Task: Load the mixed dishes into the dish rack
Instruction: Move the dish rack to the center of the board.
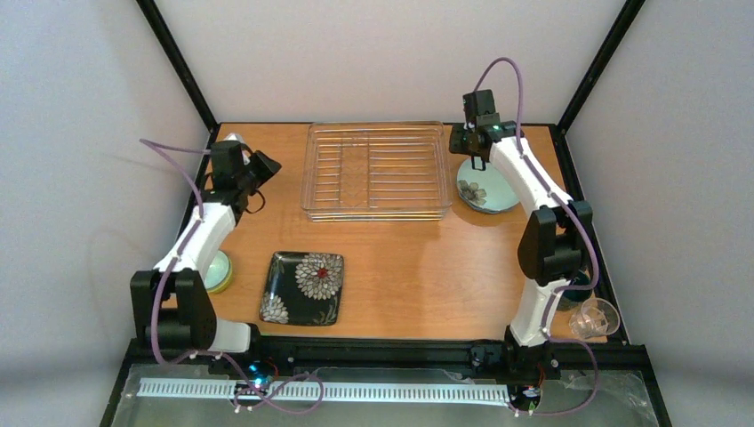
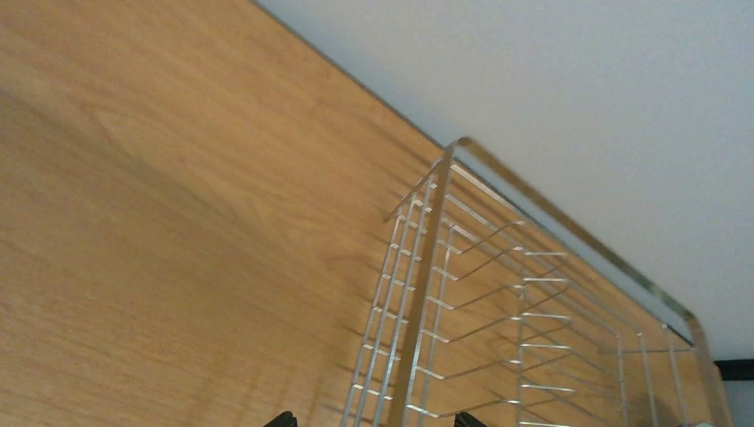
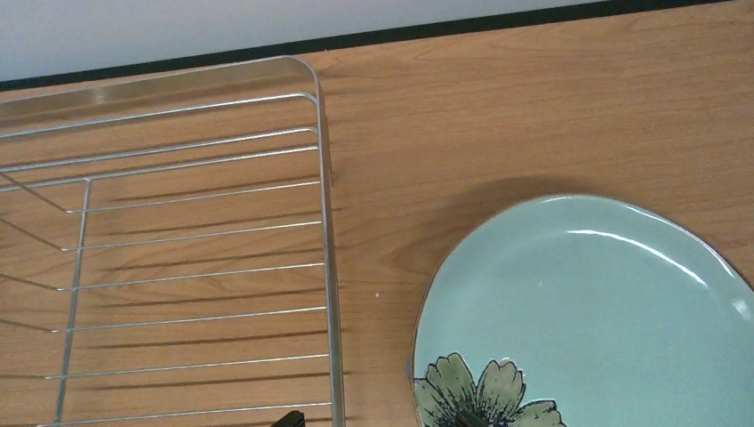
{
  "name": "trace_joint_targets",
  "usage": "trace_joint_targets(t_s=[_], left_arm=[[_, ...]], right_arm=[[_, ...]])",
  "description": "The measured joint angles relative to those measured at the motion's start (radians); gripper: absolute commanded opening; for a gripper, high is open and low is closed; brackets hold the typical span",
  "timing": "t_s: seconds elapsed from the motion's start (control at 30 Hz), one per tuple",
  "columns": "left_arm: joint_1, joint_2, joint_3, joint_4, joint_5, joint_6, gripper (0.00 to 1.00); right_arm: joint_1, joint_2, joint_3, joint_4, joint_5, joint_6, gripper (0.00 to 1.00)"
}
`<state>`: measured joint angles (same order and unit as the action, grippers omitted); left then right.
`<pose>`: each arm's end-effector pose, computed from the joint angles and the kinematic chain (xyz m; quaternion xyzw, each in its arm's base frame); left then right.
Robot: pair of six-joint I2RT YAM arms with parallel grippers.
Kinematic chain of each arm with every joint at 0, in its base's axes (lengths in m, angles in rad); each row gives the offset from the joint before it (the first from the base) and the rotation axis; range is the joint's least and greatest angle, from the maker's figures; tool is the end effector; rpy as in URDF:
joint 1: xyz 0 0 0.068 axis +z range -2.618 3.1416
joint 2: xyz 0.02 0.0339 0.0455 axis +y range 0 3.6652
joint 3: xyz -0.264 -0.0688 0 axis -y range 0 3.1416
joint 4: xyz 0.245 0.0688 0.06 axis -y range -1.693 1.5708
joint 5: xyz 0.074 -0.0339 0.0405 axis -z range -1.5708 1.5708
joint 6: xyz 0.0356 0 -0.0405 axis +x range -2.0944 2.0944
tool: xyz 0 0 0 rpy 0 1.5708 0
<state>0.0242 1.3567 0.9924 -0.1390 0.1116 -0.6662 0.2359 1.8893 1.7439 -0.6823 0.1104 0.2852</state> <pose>0.3100 0.0035 0.2875 -0.2642 0.8185 -0.2058 0.4669 0.4169 0.0962 0.3075 0.0430 0.9296 0.0437 0.3635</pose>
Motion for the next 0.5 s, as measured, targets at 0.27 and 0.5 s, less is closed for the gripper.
trace_joint_targets(t_s=[0.27,0.5], left_arm=[[0.0,0.095,0.0,-0.032,-0.001,0.008,1.0],[-0.004,0.169,0.03,-0.037,0.013,0.03,1.0]], right_arm=[[0.002,0.055,-0.002,-0.006,0.001,0.0,0.95],[0.007,0.142,0.018,-0.013,-0.013,-0.008,0.95]])
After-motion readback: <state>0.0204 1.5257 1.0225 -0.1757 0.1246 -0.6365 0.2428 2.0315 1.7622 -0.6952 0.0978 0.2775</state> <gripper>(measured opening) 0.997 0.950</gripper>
